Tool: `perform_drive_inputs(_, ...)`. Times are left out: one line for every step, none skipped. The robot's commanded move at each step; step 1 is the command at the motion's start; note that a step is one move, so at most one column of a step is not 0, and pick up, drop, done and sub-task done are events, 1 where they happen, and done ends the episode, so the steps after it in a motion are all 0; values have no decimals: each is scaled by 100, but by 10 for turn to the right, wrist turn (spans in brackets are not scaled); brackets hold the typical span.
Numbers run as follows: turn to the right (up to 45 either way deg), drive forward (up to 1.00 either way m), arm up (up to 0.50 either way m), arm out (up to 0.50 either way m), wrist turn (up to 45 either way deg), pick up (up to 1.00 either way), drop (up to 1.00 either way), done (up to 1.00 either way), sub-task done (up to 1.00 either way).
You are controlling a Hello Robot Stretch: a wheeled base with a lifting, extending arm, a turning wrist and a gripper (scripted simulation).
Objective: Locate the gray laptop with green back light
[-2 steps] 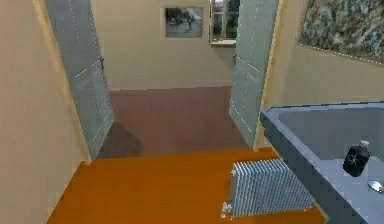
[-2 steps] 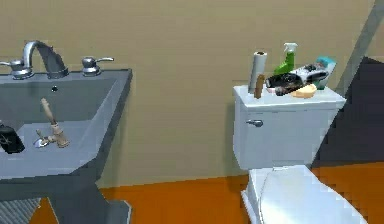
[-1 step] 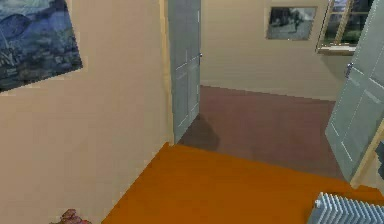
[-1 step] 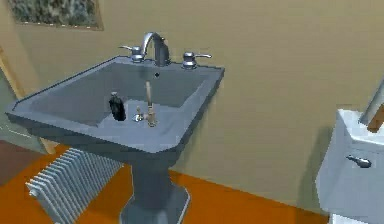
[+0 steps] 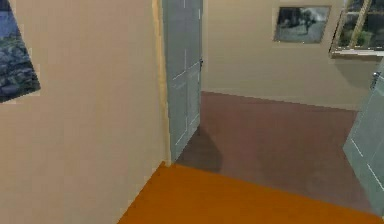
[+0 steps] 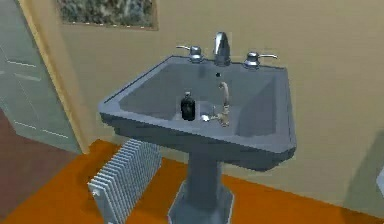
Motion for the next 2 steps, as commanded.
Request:
perform_drive_inputs(180,0,0,0,0,0,0,0,0)
perform_drive_inputs(0,95,0,0,0,0,0,0,0)
